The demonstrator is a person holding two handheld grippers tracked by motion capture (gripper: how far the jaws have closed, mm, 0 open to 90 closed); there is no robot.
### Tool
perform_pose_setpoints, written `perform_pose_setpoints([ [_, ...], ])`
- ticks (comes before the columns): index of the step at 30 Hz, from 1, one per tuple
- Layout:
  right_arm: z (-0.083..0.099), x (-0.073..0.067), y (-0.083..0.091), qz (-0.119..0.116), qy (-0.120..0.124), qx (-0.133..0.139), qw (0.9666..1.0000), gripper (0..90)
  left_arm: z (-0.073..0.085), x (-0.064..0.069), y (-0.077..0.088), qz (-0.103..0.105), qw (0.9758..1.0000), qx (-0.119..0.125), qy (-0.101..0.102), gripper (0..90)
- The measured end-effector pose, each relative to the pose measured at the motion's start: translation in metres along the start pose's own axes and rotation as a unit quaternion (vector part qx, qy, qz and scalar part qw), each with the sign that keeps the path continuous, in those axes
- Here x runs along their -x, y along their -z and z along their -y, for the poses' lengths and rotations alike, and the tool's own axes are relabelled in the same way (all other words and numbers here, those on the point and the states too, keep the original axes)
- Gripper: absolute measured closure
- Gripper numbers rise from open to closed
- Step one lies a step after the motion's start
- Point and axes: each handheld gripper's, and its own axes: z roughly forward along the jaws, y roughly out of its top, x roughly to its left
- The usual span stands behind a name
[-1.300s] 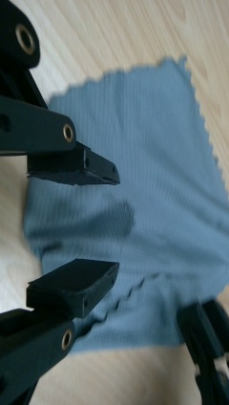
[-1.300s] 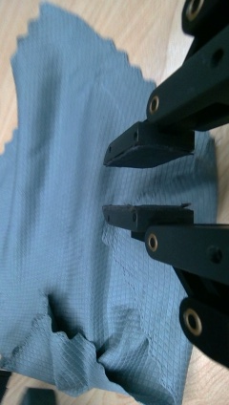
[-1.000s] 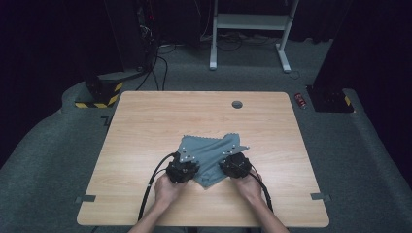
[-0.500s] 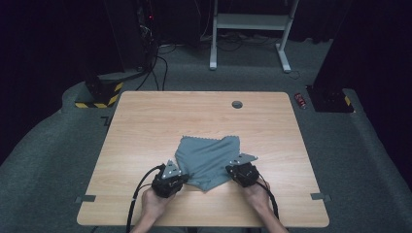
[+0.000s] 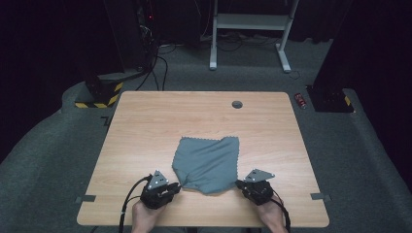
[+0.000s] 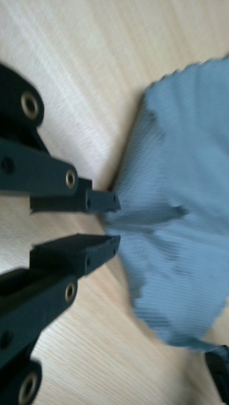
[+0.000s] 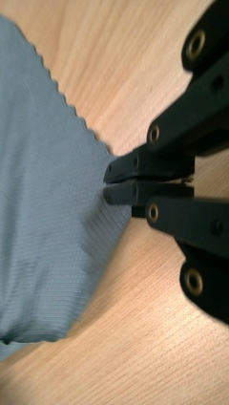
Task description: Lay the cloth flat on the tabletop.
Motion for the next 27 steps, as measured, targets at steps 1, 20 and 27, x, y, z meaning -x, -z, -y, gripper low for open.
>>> perform_pose_setpoints([
  [1, -0.001, 0.001, 0.002, 0.002, -0.006, 0.006, 1.0, 84.1, -0.003, 0.0, 0.001, -0.004, 1.0, 0.003, 0.001, 72.7],
  [20, -0.04, 0.02, -0.046, 0.043, -0.013, -0.035, 0.9984, 89.7, -0.043, -0.003, -0.052, -0.027, 0.9984, -0.043, -0.024, 77.0],
  [27, -0.048, 0.036, -0.05, 0.07, 0.0, -0.052, 0.9962, 89.9, -0.044, -0.006, -0.055, -0.023, 0.9987, -0.037, -0.029, 89.5],
])
